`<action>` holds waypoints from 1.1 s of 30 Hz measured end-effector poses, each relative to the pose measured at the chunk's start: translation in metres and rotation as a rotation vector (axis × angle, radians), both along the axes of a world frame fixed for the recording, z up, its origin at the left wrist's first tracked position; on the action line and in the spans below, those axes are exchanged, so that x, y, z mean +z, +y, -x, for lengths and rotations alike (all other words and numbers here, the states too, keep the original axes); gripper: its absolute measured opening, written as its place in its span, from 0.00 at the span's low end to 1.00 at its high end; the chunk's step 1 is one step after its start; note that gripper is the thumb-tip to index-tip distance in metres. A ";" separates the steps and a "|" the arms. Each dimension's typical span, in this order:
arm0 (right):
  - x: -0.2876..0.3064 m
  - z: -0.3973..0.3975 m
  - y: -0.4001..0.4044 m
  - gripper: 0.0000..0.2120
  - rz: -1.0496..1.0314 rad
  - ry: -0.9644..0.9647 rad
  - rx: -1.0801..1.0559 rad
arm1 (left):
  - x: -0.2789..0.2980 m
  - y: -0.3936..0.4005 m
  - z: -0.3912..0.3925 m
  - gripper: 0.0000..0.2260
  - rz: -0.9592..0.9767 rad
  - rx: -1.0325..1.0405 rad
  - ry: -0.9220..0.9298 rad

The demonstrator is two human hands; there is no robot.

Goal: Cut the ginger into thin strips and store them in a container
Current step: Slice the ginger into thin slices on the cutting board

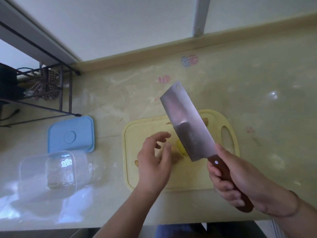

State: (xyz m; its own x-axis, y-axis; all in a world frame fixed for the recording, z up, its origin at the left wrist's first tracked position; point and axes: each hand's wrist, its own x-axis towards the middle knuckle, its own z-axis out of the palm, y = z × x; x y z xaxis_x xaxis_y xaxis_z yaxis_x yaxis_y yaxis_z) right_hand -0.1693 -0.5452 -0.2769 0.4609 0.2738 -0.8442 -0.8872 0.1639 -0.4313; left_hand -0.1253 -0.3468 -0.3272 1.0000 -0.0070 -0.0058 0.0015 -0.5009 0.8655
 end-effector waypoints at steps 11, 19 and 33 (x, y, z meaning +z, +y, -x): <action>0.008 0.017 0.013 0.36 0.294 -0.204 0.246 | -0.034 0.032 0.003 0.04 -0.310 -0.502 -0.433; 0.003 0.035 0.029 0.45 0.853 -0.574 0.605 | 0.027 0.025 0.006 0.06 -0.080 -0.244 -0.637; 0.004 0.037 0.029 0.49 1.004 -0.612 0.933 | 0.069 -0.015 -0.060 0.12 -0.929 -0.937 0.132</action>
